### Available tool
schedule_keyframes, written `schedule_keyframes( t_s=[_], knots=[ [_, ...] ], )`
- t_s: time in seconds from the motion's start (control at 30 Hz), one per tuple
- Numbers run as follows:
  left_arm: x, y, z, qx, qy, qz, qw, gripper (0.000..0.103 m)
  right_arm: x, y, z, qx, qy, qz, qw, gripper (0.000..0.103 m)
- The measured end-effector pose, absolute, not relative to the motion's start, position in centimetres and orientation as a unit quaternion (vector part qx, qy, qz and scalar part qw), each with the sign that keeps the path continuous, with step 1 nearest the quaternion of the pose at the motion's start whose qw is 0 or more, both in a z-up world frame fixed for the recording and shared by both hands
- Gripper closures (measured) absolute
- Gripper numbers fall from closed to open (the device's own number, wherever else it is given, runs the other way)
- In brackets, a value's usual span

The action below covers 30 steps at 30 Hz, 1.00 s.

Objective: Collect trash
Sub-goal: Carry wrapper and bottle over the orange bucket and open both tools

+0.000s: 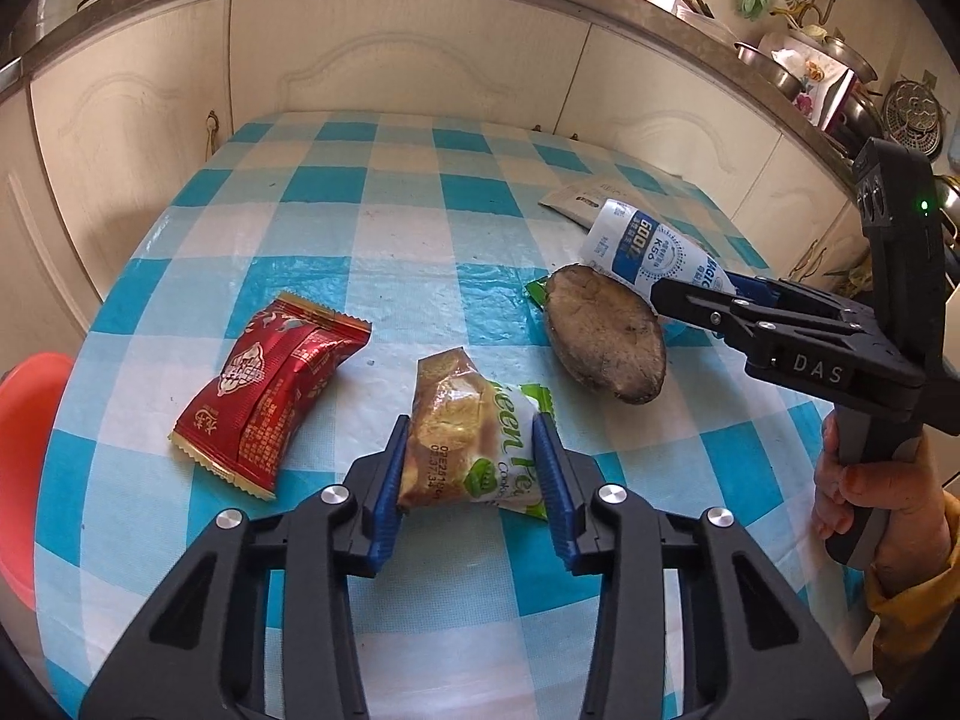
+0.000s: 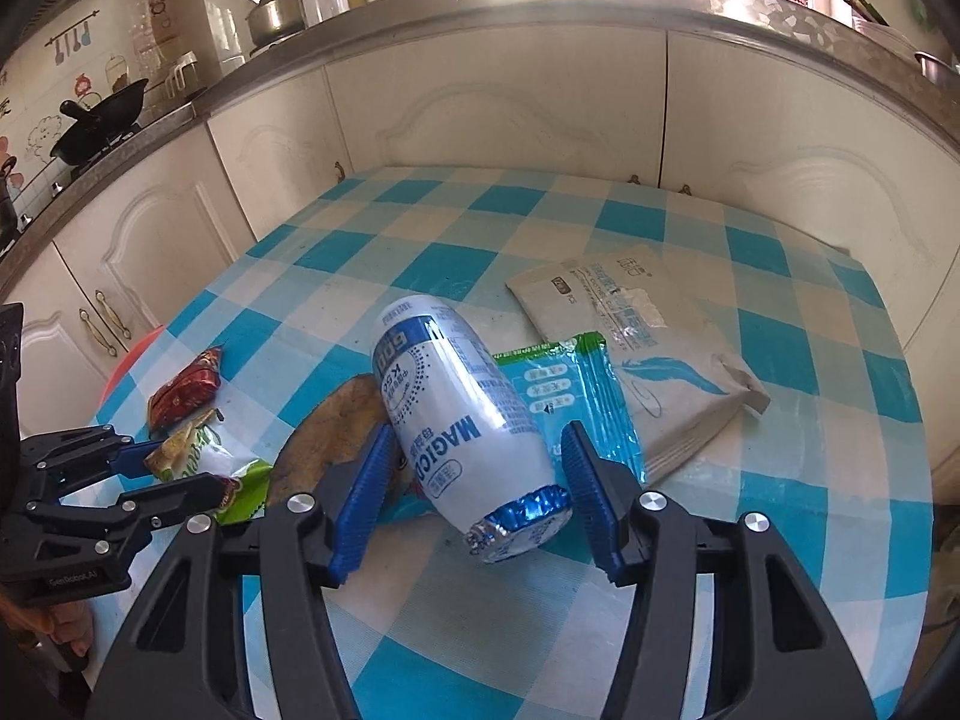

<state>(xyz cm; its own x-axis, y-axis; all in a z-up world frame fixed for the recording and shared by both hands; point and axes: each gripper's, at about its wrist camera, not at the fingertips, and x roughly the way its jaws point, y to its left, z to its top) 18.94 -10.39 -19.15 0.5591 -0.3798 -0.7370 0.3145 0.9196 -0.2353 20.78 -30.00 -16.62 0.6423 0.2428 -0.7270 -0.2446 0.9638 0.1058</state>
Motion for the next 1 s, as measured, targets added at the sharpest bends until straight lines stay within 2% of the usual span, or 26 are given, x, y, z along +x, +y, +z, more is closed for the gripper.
schedule_keyframes(
  t_s=[0.1, 0.17, 0.53, 1.0],
  knots=[
    [18.9, -10.1, -19.2, -0.044, 0.427, -0.199, 0.881, 0.063, 20.5, -30.0, -16.7, 0.0, 0.404, 0.131, 0.906, 0.056],
    [18.9, -9.9, -19.1, -0.05, 0.426, -0.204, 0.88, 0.07, 20.3, -30.0, -16.6, 0.0, 0.403, 0.127, 0.906, 0.057],
    [18.3, -8.6, -18.7, -0.061, 0.414, -0.199, 0.886, 0.072, 18.6, -30.1, -15.9, 0.012, 0.391, 0.104, 0.914, 0.058],
    [17.4, -4.7, -15.8, -0.084, 0.372, -0.181, 0.906, 0.072, 17.6, -26.5, -12.3, -0.002, 0.362, 0.116, 0.925, 0.058]
  ],
)
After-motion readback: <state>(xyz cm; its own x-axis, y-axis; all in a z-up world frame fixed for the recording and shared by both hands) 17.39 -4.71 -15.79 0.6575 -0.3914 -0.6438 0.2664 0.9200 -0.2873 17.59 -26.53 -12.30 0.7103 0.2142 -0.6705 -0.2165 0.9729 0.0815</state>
